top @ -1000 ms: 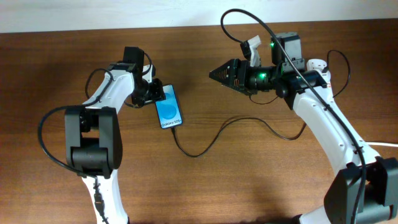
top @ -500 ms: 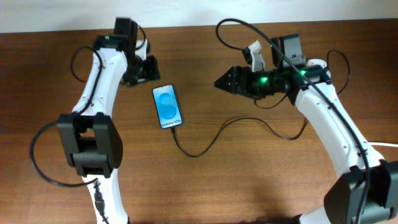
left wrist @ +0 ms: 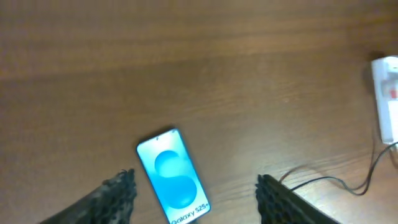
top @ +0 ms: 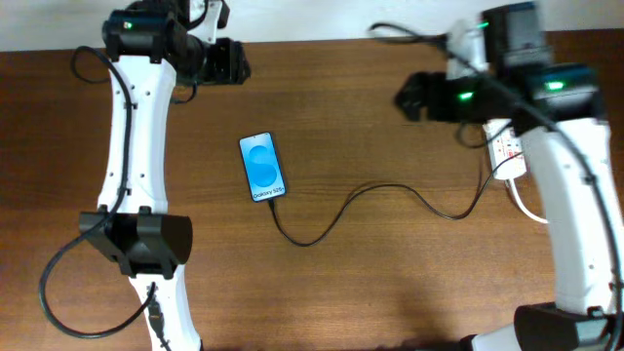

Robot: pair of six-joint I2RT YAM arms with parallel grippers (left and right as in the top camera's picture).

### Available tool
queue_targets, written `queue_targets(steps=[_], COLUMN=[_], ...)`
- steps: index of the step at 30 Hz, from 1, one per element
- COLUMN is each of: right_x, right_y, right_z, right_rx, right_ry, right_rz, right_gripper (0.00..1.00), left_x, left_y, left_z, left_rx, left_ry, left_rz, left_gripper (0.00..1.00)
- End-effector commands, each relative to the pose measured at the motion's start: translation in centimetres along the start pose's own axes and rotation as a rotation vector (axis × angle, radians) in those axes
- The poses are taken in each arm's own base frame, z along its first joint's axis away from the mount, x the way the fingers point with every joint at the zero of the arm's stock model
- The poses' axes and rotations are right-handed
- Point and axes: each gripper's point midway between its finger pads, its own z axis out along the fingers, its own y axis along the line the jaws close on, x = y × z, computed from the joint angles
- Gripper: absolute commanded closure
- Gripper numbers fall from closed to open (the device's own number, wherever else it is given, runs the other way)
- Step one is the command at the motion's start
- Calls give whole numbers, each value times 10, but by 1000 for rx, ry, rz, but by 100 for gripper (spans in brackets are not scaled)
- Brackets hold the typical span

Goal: Plug charger to phone and switch on socket

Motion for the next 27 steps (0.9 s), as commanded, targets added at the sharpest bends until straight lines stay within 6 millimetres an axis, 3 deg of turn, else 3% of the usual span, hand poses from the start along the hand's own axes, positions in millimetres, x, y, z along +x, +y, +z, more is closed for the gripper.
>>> queue_targets(steps=[1, 2, 9, 14, 17, 20, 27], right_x=[-21, -22, -12, 5, 12, 13, 24], right_y=[-55, -73, -190, -259, -280, -298, -342], right_z=[-55, -68, -131, -153, -149, -133, -77], right_rx=[140, 167, 305, 319, 336, 329, 282], right_ry=[-135, -157, -282, -324, -302, -264, -157], right_rz=[85, 127, 415, 566, 579, 588, 663], right_gripper=[13, 12, 7, 7, 7, 7, 7], left_x=[-4, -3, -1, -1, -1, -1, -1], left_y=[-6, -5, -5, -5, -5, -5, -5], left_z=[-9, -9, -9, -9, -9, -9, -9], left_rx=[25, 23, 23, 23, 23, 23, 23], left_ry=[-23, -19, -10, -10, -10, -10, -10], left_rz=[43, 41, 38, 38, 39, 39, 39], left_gripper=[10, 1, 1, 1, 1, 0, 1])
